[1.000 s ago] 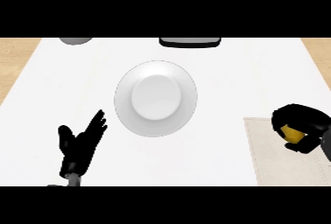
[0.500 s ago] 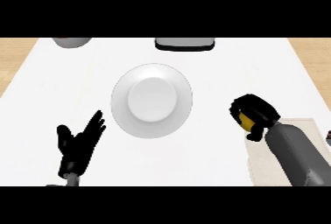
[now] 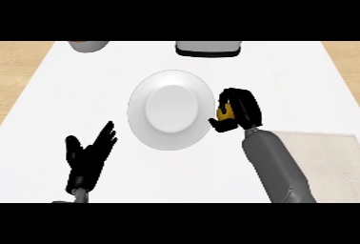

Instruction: Pick the lemon from the placemat and place it in the plate

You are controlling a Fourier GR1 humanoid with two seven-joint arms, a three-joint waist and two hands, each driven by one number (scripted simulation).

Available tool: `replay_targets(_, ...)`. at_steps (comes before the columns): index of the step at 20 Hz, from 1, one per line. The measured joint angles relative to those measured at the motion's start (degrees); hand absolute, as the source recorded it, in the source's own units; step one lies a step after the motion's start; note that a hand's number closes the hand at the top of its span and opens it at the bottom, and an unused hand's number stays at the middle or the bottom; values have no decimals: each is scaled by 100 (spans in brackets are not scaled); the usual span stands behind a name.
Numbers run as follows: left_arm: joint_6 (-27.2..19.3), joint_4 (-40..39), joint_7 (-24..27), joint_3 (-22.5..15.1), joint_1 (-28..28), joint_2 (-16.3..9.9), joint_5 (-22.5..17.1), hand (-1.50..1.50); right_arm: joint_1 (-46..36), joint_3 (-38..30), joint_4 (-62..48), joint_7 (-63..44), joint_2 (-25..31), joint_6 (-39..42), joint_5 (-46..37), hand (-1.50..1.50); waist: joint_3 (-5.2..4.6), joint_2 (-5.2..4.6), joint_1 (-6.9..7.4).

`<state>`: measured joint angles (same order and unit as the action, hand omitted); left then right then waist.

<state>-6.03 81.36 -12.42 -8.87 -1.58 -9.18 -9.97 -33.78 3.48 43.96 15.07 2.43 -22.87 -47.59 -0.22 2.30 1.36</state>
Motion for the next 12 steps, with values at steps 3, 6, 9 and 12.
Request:
replay_targets(3,31,-9,-9,-44,40,17,7,0,-103,-92,177,-709,-125,-675,235,150,18,-21,129)
replay_targets(6,85,-14,-15,-108,108,31,21,0,-210,-85,307,-1403,-185,-1371,457,150,26,-64,301)
replay_targets(9,139,-31,-20,-204,175,58,57,0,-361,7,426,-2076,-215,-2129,648,150,26,-108,466)
replay_targets(12,191,-52,-35,-271,269,79,79,0,-500,213,429,-2710,-228,-2917,667,150,13,-152,584)
